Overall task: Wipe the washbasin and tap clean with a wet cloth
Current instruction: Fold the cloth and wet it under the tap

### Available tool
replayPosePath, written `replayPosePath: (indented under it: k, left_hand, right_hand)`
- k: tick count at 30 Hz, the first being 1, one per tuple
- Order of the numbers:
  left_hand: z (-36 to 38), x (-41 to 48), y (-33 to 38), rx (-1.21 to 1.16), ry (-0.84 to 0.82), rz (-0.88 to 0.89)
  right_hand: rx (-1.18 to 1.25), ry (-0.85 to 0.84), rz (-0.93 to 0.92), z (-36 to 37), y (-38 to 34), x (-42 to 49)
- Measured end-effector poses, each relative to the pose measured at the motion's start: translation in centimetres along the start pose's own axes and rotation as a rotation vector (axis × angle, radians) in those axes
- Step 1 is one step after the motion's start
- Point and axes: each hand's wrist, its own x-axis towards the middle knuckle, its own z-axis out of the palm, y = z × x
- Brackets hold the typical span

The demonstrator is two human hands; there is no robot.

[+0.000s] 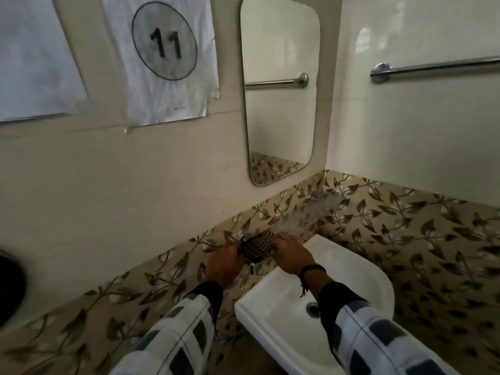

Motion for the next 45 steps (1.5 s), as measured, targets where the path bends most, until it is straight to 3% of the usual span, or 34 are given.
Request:
replayPosePath:
  k: [6,14,23,29,35,40,45]
  left_hand:
    - [0.7,1.9,-0.9,-0.204,-0.013,-0.044]
    - [1.5,3.5,-0.7,-0.349,0.112,-0.091]
    - [0.2,4.1,5.4,-0.657,0.227,-0.028]
    - [0.5,2.6,10.6,-0.891,0.088,0.017]
    - [5.3,-0.9,11.4,-1.151,-0.318,0.025]
    - [11.5,-4.4,10.1,-1.068,-0.361,-0.117]
    - [15.7,-7.0,8.0,-0.931,-0.420,-0.212]
  right_hand:
    - [0.028,-0.097,-0.037,1.2,-0.8,1.9]
    - [0.072,0.038,-0.041,1.3,0.0,2.5]
    - [0.691,0.367,0.235,-2.1,0.1,0.6]
    - [0.873,0.566,0.342,-4.3,2.1,-1.3]
    - [1.066,0.294,0.519,-4.3,5.8,-4.2]
    - [1.204,-0.024,0.692,0.8,8.2,-9.7]
    - [1.235,-0.162,0.756,6.2,9.0,-13.3]
